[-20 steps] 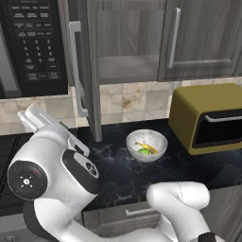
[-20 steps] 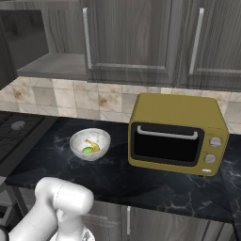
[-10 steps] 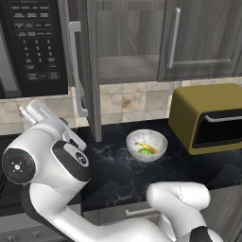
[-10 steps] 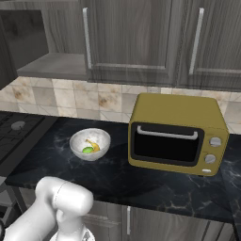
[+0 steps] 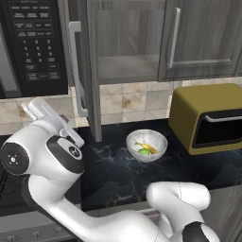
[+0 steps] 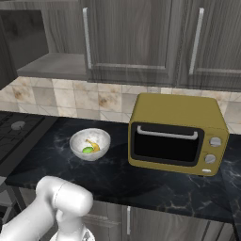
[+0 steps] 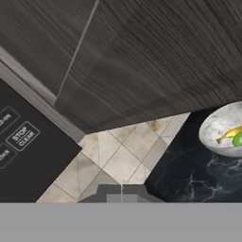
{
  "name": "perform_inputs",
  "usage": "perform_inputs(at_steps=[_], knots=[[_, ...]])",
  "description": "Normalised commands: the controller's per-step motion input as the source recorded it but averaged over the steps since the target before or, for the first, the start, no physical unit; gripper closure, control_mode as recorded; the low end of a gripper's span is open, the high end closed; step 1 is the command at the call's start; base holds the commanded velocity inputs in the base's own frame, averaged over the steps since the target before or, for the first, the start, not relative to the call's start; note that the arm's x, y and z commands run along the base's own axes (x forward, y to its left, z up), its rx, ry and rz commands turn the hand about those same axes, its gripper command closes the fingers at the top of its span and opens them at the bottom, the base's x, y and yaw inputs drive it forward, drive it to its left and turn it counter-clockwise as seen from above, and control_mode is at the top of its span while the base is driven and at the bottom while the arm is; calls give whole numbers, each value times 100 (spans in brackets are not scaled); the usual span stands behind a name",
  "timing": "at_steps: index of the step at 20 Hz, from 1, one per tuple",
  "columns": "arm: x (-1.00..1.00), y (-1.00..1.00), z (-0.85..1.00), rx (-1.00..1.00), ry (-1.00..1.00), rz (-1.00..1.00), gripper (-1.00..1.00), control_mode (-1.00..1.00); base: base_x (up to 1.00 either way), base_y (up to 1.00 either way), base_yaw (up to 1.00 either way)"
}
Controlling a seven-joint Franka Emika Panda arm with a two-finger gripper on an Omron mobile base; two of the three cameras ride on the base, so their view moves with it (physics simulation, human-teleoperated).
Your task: Open the cabinet. Pick the banana and kiwi from the cabinet and place them into the bowl. Then close the cabinet.
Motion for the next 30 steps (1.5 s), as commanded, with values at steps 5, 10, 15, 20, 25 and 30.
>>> perform_inputs(at_steps=[5,10,15,20,25,30], knots=[[13,2,0,0,-5,-4,100,-100,0,0,0],[-1,0,0,0,-2,-8,100,-100,0,0,0],[-16,-3,0,-1,-1,-11,100,-100,0,0,0],[-6,-8,3,0,0,-9,100,-100,0,0,0],[0,-9,15,0,0,-6,100,-100,0,0,0],[0,-8,14,0,0,-6,100,-100,0,0,0]])
